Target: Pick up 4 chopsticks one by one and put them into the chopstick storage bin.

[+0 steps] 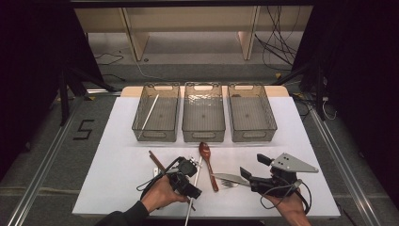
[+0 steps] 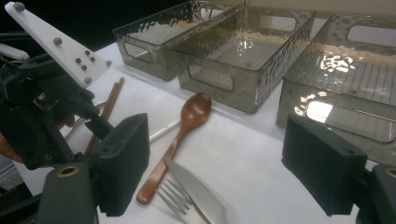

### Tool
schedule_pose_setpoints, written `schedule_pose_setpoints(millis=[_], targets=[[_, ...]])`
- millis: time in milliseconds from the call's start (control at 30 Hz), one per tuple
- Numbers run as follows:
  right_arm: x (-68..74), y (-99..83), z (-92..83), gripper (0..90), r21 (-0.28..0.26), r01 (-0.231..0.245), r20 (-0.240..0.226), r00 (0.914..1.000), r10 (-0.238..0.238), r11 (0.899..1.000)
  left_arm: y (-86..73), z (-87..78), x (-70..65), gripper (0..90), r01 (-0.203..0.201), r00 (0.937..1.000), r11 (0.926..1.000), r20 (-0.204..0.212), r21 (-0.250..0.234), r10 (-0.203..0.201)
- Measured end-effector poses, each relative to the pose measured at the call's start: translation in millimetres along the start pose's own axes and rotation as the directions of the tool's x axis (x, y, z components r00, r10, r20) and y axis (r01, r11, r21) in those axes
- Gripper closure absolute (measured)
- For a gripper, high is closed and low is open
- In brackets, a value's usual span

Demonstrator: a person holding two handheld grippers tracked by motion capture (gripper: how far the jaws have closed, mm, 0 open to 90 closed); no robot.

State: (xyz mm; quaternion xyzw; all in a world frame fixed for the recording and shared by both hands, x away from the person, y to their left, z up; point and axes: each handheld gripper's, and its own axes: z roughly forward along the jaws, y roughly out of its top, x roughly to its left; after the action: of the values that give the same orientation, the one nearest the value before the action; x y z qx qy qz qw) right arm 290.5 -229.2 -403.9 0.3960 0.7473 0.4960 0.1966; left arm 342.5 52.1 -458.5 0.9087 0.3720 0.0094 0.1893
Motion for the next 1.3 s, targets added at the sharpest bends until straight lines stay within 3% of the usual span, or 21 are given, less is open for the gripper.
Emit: schedule_pose_setpoints(millis=[400, 900, 1133, 1300], targets=[[0.1, 0.0, 0.1, 24.2, 0.000, 0.004, 0.000, 1.0000, -0.004, 1.000, -1.6, 5.0, -4.4, 41.3, -0.056, 0.9982, 0.9976, -0.018, 0.040, 0.057], [0.5, 0.3, -0.7, 24.4, -0.010, 0.006, -0.006, 1.0000, -0.006, 1.000, -2.6, 2.6, 3.9, 60.2, -0.077, 0.9964, 0.9961, -0.032, 0.043, 0.078], [0.8, 0.3, -0.8, 24.5, -0.006, 0.008, -0.004, 1.0000, -0.008, 1.000, -2.5, 1.2, 12.9, 68.0, -0.052, 0.9987, 0.9977, 0.001, 0.045, 0.052], [0.6, 0.0, -0.4, 24.5, -0.010, 0.006, -0.010, 0.9999, -0.006, 1.000, -3.3, 0.0, 21.2, 71.5, -0.012, 0.9994, 0.9987, 0.032, 0.049, 0.010]])
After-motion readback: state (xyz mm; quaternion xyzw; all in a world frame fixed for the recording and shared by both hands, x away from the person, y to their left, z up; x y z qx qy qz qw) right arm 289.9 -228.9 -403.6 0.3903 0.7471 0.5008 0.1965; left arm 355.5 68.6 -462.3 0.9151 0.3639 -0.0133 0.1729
